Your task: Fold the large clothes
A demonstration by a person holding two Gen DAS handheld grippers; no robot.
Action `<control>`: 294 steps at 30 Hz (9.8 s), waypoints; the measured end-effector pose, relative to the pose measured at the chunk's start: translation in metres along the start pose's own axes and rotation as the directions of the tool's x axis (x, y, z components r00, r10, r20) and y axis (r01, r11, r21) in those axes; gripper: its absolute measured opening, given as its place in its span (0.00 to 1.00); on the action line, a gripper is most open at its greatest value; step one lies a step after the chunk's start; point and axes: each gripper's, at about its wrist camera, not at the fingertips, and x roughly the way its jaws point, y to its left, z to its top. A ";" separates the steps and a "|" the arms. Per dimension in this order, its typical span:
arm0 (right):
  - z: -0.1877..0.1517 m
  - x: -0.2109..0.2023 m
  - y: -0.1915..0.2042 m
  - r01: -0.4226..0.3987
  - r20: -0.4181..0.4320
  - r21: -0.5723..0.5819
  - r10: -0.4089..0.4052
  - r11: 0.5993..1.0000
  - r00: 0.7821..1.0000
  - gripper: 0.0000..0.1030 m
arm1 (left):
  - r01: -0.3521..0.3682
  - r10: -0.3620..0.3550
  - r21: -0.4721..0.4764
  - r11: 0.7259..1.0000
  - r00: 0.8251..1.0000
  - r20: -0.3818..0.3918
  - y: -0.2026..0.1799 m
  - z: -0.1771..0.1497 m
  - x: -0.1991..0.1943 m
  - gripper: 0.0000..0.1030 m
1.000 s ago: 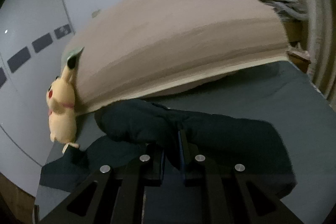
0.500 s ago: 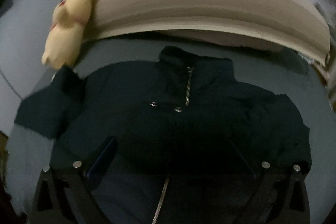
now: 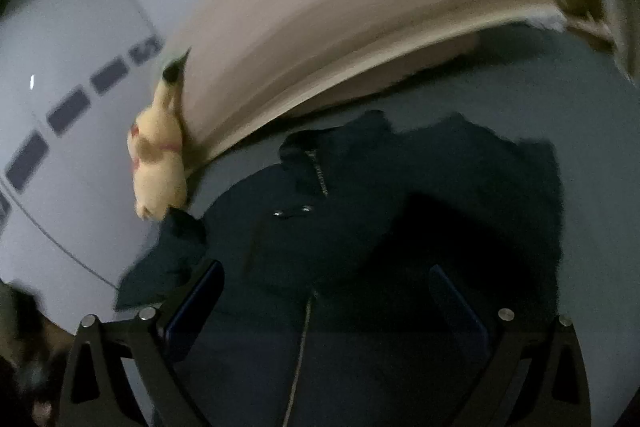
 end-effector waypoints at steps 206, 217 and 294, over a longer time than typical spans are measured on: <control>-0.131 -0.140 -0.057 0.145 0.102 0.048 -0.149 0.988 0.984 1.00 | -0.275 0.328 0.467 0.840 0.944 -0.034 -0.108 0.041 0.080 0.45; -0.116 -0.155 -0.050 0.117 0.123 0.059 -0.123 0.991 0.985 1.00 | -0.120 0.094 0.357 0.927 0.992 0.088 -0.111 0.050 0.016 0.76; 0.000 0.078 -0.112 0.219 -0.165 0.211 -0.186 0.953 0.969 0.24 | -0.461 0.464 0.116 0.880 0.886 0.000 0.070 0.056 0.084 0.73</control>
